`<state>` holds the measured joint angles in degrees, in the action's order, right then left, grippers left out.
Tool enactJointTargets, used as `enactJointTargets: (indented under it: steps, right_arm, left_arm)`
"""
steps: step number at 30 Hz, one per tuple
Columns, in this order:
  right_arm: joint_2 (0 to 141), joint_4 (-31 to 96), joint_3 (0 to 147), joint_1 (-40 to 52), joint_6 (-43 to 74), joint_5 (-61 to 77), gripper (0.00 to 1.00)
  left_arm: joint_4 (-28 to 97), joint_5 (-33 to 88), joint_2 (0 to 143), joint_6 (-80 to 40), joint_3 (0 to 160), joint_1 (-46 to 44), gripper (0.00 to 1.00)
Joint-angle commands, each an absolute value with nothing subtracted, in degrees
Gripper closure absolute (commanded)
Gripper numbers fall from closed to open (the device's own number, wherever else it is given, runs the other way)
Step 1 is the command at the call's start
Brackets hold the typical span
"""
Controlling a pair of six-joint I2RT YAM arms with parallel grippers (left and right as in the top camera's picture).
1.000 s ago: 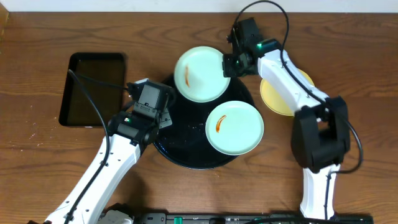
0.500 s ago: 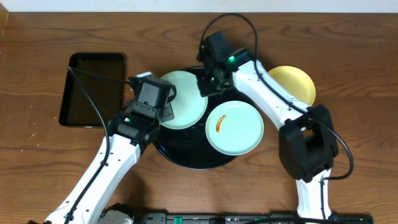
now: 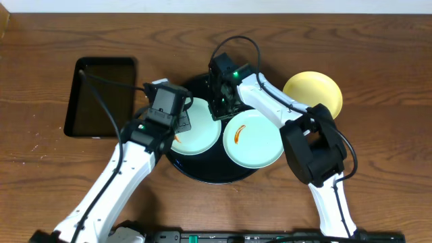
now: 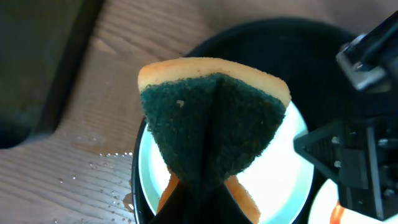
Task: Clean dirty plates on tray and stack at the side
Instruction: 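Lower the sponge with the left gripper onto the green plate, then scrub the green plate with the sponge while the right gripper holds it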
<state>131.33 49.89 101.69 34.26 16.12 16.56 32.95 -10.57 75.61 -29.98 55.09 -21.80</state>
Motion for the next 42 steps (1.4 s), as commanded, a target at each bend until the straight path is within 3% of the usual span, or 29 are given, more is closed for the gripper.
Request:
enactJointTargets:
  steps: [1,16,27,33,39,42]
  right_arm:
    - [131.50,50.02,101.45,34.57,16.86,17.74,0.99]
    - [131.50,49.95,101.45,34.35,17.15,10.35,0.99]
    - [131.50,50.33,101.45,32.82,18.33,8.12,0.99]
    - [131.50,50.65,101.45,33.54,18.37,6.33,0.99]
    - [131.50,50.74,101.45,33.74,18.37,5.80,0.99]
    - [131.50,50.68,101.45,33.74,18.37,5.80,0.99]
  left_arm:
    - [32.16,-6.79,78.70,-29.89,55.33,-21.58,0.92]
    - [23.09,4.34,95.26,-31.92,55.35,-21.63,0.92]
    - [22.79,4.25,99.61,-33.30,55.35,-21.63,0.92]
    - [23.97,-2.68,99.66,-30.20,55.35,-21.63,0.91]
    - [31.57,-21.34,99.66,-28.08,55.35,-21.61,0.91]
    - [32.88,-24.75,99.57,-27.68,55.37,-21.61,0.91]
